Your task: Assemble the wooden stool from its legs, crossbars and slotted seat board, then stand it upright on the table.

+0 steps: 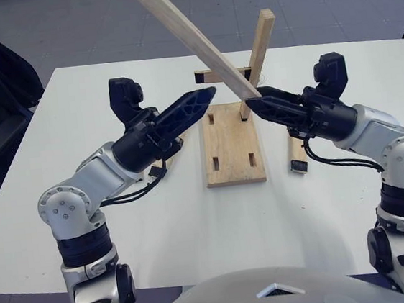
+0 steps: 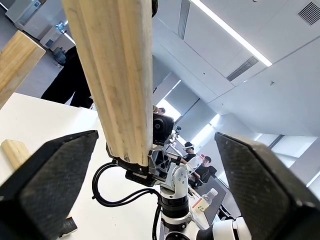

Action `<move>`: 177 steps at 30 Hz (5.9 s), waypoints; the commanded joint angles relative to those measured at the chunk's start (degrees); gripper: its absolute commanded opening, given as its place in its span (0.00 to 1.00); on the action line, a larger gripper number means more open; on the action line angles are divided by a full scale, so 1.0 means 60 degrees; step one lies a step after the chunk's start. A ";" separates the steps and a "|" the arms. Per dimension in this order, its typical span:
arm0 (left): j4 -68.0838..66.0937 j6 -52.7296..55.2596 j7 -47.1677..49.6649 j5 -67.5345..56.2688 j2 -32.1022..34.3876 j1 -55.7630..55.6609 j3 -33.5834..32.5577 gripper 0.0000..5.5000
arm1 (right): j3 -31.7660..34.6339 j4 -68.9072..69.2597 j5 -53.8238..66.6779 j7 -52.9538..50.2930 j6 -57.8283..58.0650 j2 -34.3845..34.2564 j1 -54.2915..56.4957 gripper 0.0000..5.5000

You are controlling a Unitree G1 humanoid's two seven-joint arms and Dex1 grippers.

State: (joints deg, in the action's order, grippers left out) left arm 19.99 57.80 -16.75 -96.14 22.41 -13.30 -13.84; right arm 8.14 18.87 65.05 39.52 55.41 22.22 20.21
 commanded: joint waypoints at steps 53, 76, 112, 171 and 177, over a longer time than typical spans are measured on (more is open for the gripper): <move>-0.1160 -0.1008 -0.1668 0.1418 0.1335 -0.0623 -0.0026 0.38 | -0.1480 0.0601 -0.0836 0.0526 -0.0160 0.1337 -0.0567 0.67; -0.0542 -0.1901 -0.2458 0.5778 0.1851 -0.0252 0.0202 0.38 | -0.6799 -0.2292 -1.2250 0.2025 -0.7054 0.3096 0.0702 0.67; -0.1673 -0.5181 -0.4984 1.0257 0.1259 0.0729 0.2205 0.38 | -0.8232 -0.6767 -1.7198 0.1317 -1.9303 0.5238 0.1750 0.67; -0.5737 -0.5413 -0.7142 1.3173 0.0938 -0.1525 0.4327 0.37 | -0.7888 -0.6380 -1.7395 0.0475 -1.8967 0.4949 0.1393 0.67; -0.5382 -0.4965 -0.5865 1.3277 0.0605 -0.0813 0.4264 0.37 | -0.7889 -0.6356 -1.7231 0.0588 -1.8855 0.4931 0.1386 0.67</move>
State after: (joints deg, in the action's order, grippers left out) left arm -10.77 22.61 -54.89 -19.94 25.99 -23.62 9.19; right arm -36.11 -17.55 -35.23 39.23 -58.90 52.60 32.82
